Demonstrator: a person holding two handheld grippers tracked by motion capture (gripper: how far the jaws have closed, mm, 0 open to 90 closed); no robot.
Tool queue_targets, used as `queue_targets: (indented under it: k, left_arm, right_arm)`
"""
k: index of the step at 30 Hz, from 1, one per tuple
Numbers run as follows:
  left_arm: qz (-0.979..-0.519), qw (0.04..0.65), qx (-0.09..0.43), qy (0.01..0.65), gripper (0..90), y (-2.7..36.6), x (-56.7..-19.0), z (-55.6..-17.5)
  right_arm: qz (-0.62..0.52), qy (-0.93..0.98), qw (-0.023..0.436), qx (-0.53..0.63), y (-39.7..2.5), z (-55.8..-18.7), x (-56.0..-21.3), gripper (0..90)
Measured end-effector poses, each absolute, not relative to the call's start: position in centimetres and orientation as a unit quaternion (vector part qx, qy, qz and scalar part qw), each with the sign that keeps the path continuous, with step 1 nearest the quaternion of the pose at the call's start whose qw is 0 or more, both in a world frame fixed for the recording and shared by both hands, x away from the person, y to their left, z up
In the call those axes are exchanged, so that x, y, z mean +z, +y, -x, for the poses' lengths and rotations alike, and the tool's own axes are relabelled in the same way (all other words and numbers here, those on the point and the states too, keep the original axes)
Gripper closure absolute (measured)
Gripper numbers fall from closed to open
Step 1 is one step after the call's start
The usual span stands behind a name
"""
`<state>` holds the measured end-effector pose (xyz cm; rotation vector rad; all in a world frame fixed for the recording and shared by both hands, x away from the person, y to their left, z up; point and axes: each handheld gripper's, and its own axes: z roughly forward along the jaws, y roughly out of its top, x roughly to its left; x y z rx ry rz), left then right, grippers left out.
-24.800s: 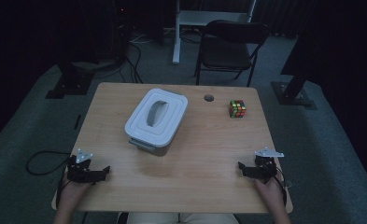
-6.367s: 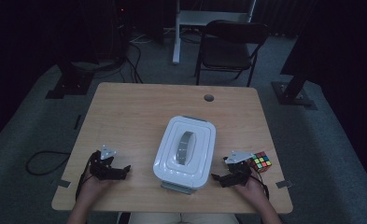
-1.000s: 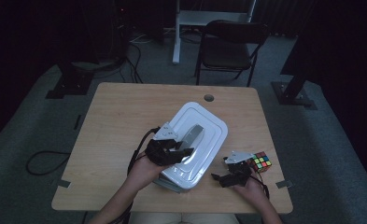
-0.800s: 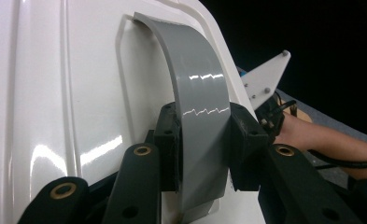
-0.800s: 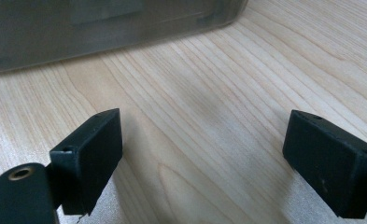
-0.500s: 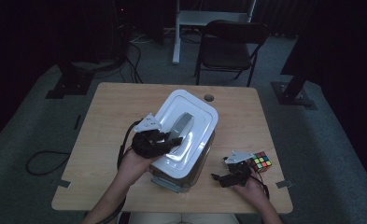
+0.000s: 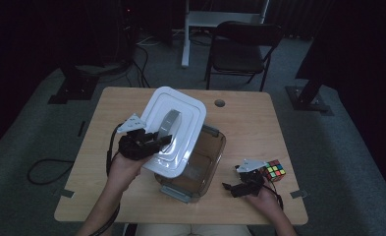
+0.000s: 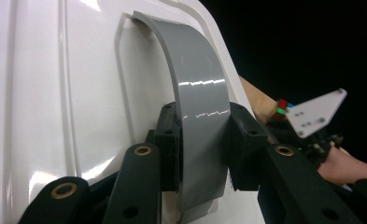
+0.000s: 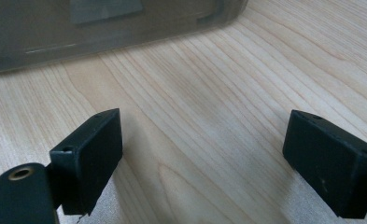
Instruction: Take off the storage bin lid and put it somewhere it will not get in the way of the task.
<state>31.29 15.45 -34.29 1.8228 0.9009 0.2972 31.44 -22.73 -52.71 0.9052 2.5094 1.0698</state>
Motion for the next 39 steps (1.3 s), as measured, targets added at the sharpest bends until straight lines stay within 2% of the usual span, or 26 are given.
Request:
queue_targets:
  k: [25,39]
  left_arm:
    - [-0.699,0.51,0.165,0.474,70.1,22.6,-35.9,-33.2]
    - [-0.658,0.507,0.118,0.544,70.0,23.8,-42.8,-35.7]
  right_arm:
    - [-0.312,0.865,0.133,0.369,-22.7,-31.4,-52.7,11.6]
    - [-0.313,0.865,0.133,0.369,-22.7,-31.4,-52.7,11.6]
